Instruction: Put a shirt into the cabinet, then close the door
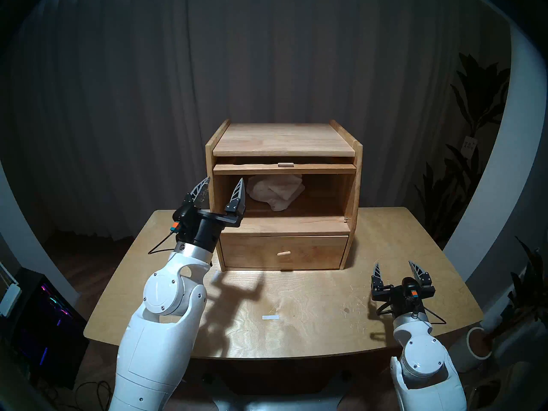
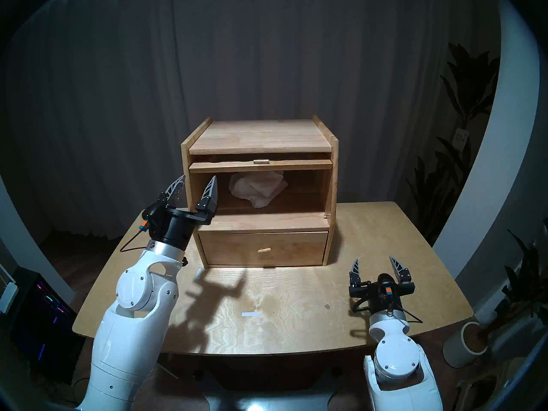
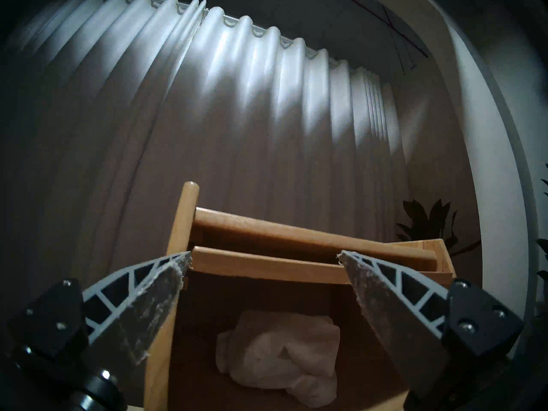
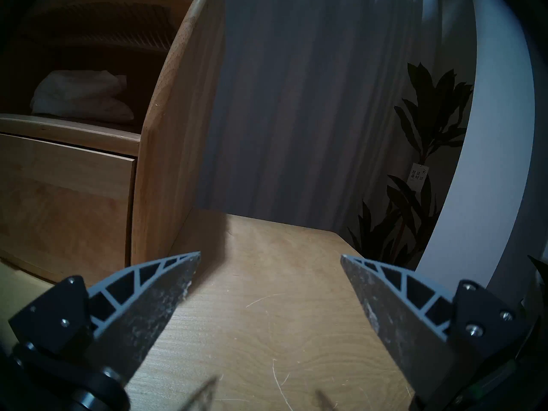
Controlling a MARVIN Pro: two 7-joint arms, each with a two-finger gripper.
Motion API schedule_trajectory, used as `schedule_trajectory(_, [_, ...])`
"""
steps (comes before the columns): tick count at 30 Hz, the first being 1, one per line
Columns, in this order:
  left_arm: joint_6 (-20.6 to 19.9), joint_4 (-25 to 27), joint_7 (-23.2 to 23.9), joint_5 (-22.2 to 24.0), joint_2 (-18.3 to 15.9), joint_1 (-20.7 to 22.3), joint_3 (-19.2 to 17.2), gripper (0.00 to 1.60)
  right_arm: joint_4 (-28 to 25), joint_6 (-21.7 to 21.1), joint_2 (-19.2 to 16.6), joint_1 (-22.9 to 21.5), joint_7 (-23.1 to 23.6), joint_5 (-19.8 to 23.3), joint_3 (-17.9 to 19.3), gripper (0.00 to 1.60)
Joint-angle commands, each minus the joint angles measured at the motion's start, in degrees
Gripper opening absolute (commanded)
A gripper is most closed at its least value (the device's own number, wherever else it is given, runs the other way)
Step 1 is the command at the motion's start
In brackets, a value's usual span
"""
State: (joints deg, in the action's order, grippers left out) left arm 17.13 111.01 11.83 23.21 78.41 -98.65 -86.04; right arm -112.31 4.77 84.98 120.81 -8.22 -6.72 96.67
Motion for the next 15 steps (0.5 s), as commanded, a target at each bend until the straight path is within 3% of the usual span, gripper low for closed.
schedule_trajectory(1, [4.7, 6.8, 0.1, 1.8, -2.2, -6.7, -6.8, 1.6, -1.7, 0.5, -0.1, -0.4, -0.1, -0.1, 0.0, 1.6])
schedule_trajectory(4, [6.9, 7.9, -1.7, 0.3, -1.7, -8.9, -10.0, 1.6, -3.0, 0.8, -0.8, -0.8, -0.3, -0.9, 0.5, 1.6])
schedule_trajectory(7, [9.0, 4.1, -2.9, -5.2, -1.6, -10.9, -10.7, 1.6, -4.8, 0.8, -3.0, -1.9, -0.2, -3.4, 1.5, 1.6])
schedule_trajectory(15, [8.1, -5.7, -3.9, -10.4, -2.7, -4.4, -9.9, 1.6, -6.7, -0.5, -9.2, -4.6, 1.6, -11.2, 3.7, 1.6])
